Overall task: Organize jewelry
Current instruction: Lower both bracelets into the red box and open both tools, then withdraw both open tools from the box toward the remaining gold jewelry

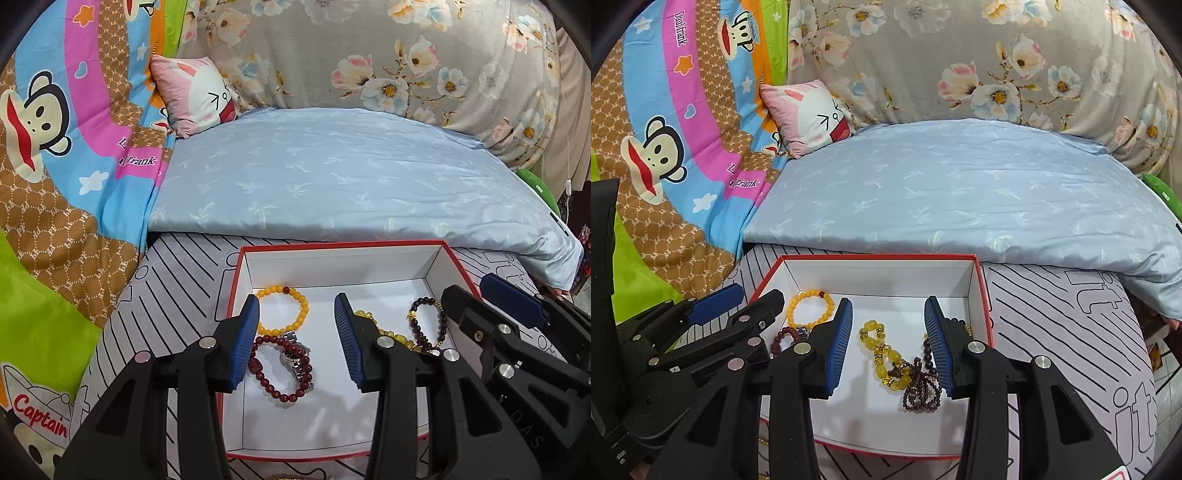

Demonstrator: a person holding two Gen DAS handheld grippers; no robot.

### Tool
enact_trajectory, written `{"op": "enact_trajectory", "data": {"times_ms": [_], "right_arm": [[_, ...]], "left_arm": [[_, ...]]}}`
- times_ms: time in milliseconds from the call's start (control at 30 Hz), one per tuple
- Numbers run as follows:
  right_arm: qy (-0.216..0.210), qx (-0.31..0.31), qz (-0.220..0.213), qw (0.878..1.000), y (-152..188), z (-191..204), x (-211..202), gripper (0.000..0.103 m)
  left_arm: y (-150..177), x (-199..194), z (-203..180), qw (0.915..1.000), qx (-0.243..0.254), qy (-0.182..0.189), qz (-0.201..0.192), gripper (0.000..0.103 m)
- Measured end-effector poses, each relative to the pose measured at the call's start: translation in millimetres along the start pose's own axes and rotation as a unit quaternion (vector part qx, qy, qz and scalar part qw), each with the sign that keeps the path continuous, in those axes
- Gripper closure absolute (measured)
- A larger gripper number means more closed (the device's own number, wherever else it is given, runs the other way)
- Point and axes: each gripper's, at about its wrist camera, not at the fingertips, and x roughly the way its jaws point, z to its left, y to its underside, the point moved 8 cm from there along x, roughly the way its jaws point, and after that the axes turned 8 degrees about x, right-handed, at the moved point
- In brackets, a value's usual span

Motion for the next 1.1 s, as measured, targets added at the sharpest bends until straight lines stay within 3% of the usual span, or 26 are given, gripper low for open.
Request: {"op": "enact_trajectory", "data": {"times_ms": [767,1100], "right_arm": [[0.009,0.005,-0.002,1.000,17,-9,-38,0.063],[0.039,0.015,0.017,0.999,67,-48,-81,0.063]], "left_arm": [[9,-36,-4,1.0000,0.005,0.002,-0.006,0.063],[56,-68,5,0.9999,0.002,0.007,0.010,0.059]]}}
